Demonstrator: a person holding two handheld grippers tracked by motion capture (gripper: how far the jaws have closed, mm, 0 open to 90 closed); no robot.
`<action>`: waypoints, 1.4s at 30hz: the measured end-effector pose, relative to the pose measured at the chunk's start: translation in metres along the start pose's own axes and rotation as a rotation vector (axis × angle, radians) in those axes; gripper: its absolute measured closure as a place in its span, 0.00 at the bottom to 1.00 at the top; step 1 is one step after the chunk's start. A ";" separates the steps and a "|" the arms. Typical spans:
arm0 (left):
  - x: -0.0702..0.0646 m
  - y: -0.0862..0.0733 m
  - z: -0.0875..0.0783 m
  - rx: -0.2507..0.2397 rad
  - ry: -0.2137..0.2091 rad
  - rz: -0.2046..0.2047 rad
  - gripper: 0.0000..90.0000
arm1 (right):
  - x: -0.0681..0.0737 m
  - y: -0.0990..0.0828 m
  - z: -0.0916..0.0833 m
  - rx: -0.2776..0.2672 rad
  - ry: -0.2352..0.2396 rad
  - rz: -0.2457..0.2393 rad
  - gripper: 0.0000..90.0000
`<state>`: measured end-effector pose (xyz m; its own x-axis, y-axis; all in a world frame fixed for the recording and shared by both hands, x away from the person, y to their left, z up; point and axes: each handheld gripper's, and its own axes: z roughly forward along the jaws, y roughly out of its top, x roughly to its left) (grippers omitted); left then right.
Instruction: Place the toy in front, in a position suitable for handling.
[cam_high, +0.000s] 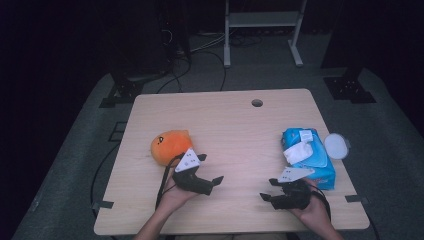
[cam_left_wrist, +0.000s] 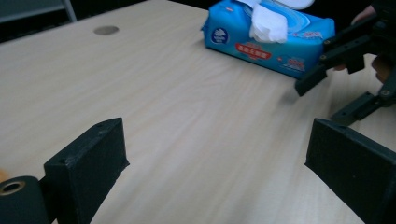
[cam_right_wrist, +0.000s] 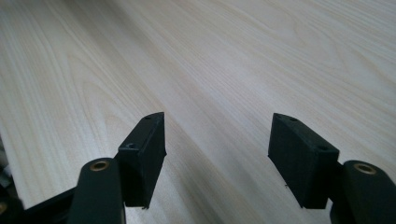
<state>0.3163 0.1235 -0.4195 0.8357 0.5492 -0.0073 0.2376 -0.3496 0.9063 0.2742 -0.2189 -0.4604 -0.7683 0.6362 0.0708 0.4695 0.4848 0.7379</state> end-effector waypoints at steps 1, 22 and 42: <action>0.009 0.004 -0.007 -0.018 0.007 0.011 0.05 | 0.000 0.000 -0.001 -0.002 -0.002 0.001 0.39; 0.120 -0.004 -0.056 -0.027 0.271 -0.104 0.04 | 0.001 0.001 -0.001 0.000 -0.006 0.001 0.39; 0.137 -0.042 -0.041 0.055 0.207 -0.228 0.01 | 0.003 0.001 0.000 0.004 -0.009 -0.002 0.39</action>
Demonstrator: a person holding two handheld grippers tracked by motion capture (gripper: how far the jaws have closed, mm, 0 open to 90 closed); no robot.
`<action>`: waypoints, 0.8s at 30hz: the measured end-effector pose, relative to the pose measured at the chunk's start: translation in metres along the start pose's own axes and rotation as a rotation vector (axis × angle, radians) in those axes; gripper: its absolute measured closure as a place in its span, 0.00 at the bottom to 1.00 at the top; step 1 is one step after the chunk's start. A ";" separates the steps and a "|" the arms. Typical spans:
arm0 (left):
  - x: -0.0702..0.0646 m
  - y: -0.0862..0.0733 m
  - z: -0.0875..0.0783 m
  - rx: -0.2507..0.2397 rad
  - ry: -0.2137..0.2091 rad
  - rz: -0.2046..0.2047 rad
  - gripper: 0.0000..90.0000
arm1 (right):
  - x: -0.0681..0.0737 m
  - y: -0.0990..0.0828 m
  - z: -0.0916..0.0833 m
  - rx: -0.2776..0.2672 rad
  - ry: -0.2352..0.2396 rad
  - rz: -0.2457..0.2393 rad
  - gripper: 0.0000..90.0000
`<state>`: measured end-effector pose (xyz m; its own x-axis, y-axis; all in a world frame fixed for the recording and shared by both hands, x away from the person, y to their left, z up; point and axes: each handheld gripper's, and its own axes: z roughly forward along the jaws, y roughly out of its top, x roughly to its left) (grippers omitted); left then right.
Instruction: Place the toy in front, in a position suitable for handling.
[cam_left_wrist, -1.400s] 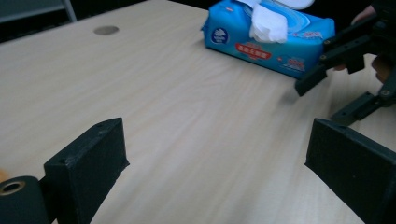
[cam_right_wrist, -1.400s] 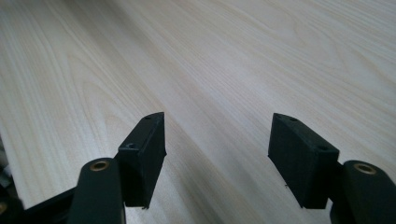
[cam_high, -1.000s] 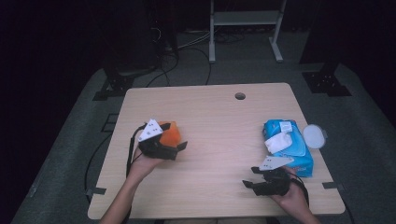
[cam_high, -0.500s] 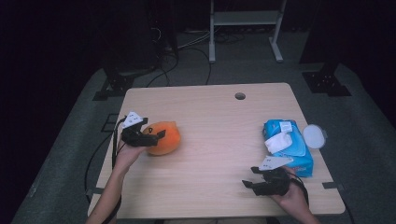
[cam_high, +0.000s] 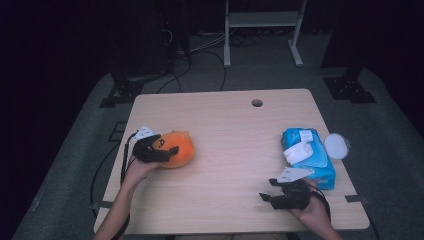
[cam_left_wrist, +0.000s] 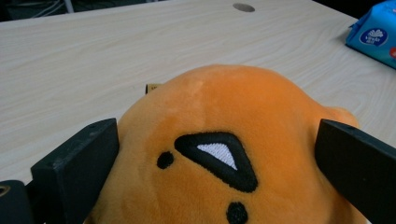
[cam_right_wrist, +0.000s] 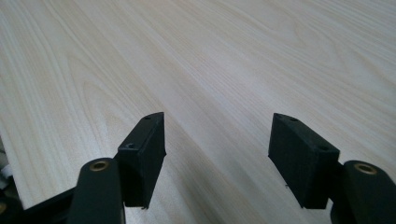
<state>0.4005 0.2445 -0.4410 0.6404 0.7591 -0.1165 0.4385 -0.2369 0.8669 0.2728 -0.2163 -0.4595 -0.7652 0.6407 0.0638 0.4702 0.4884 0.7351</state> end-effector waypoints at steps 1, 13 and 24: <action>-0.002 0.001 -0.001 0.031 -0.003 0.013 0.02 | 0.000 0.000 0.000 -0.001 -0.002 -0.002 0.39; -0.002 0.004 -0.009 -0.032 0.040 -0.089 0.39 | -0.002 -0.002 -0.003 -0.011 -0.009 0.005 0.39; -0.019 0.021 -0.016 -0.138 -0.031 -0.131 0.42 | -0.009 -0.002 -0.009 -0.032 -0.024 0.017 0.39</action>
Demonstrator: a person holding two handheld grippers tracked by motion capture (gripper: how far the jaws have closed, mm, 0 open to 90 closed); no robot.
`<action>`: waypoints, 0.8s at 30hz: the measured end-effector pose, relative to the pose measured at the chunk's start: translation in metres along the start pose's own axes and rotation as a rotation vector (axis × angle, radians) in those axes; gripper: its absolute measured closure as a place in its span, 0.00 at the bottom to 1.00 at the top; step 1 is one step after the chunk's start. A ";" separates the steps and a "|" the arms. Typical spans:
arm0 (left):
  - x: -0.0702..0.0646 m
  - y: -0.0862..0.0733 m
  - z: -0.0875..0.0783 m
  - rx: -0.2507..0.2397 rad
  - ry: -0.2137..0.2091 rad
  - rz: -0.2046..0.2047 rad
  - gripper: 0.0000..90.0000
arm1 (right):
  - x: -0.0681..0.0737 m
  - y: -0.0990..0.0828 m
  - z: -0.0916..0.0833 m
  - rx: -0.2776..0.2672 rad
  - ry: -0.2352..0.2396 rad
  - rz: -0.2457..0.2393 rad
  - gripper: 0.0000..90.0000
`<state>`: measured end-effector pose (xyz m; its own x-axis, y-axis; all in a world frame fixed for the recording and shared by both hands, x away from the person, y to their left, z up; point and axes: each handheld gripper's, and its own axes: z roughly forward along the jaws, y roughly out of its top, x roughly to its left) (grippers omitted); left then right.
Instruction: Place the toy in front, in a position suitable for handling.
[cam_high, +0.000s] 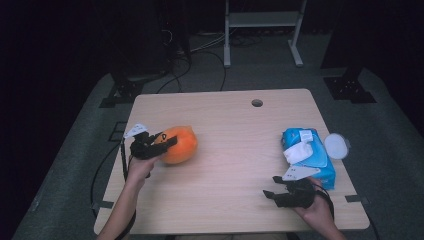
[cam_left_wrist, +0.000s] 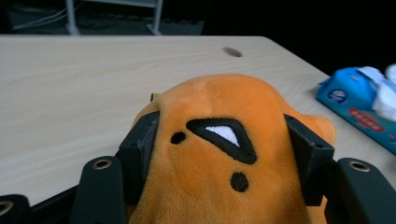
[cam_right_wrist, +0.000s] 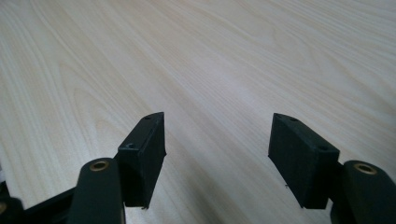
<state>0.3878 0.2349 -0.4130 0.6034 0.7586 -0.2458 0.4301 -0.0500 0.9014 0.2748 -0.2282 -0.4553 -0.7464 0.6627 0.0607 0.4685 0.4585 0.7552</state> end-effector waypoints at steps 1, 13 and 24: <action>-0.008 0.004 0.002 -0.006 -0.020 0.016 0.42 | -0.001 0.000 0.000 0.000 -0.001 0.005 0.39; -0.099 0.012 0.021 -0.008 -0.241 0.173 0.42 | -0.013 -0.003 -0.007 -0.013 -0.031 0.037 0.39; -0.137 -0.029 0.044 0.084 -0.324 0.219 0.42 | -0.027 -0.006 -0.029 -0.080 -0.074 0.078 0.40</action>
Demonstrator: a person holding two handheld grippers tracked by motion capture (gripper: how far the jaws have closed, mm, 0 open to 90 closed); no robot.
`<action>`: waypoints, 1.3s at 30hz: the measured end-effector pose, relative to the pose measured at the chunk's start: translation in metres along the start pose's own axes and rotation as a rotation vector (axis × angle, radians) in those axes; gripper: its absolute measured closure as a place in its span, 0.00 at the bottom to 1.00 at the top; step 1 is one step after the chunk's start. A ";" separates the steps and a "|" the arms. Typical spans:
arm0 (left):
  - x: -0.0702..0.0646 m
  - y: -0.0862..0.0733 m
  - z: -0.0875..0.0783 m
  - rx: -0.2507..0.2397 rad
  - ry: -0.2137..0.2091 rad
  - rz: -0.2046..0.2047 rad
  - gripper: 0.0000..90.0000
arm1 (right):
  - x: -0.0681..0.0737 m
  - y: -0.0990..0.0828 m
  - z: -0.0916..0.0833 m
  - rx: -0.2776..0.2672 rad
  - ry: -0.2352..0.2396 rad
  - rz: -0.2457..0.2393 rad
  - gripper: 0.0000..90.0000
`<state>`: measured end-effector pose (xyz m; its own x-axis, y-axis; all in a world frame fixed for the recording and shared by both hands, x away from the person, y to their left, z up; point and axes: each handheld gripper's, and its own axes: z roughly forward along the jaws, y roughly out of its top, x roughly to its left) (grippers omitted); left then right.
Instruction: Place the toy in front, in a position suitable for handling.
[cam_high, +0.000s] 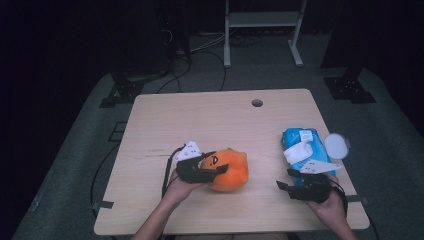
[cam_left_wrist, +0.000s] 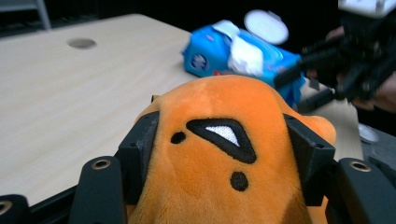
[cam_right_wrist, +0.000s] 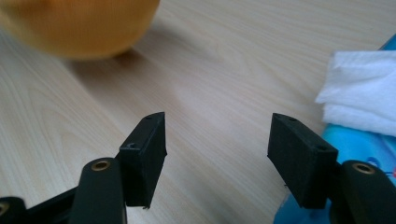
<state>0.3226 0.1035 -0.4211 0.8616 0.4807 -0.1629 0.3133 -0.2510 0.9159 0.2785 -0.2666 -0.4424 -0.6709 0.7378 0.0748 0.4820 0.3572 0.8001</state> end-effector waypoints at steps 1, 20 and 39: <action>-0.001 -0.003 0.002 0.007 -0.005 -0.002 0.41 | 0.000 0.001 -0.002 -0.010 0.001 0.002 0.40; -0.028 -0.024 0.014 0.097 -0.025 0.102 0.23 | -0.048 0.031 -0.016 -0.083 -0.138 0.021 0.41; -0.028 -0.027 0.011 0.103 -0.032 0.129 0.19 | -0.072 0.030 0.020 0.000 -0.309 0.027 0.66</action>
<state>0.2944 0.0874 -0.4458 0.9091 0.4123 -0.0593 0.2368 -0.3945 0.8879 0.3521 -0.2974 -0.4352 -0.4546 0.8863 -0.0886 0.4974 0.3351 0.8002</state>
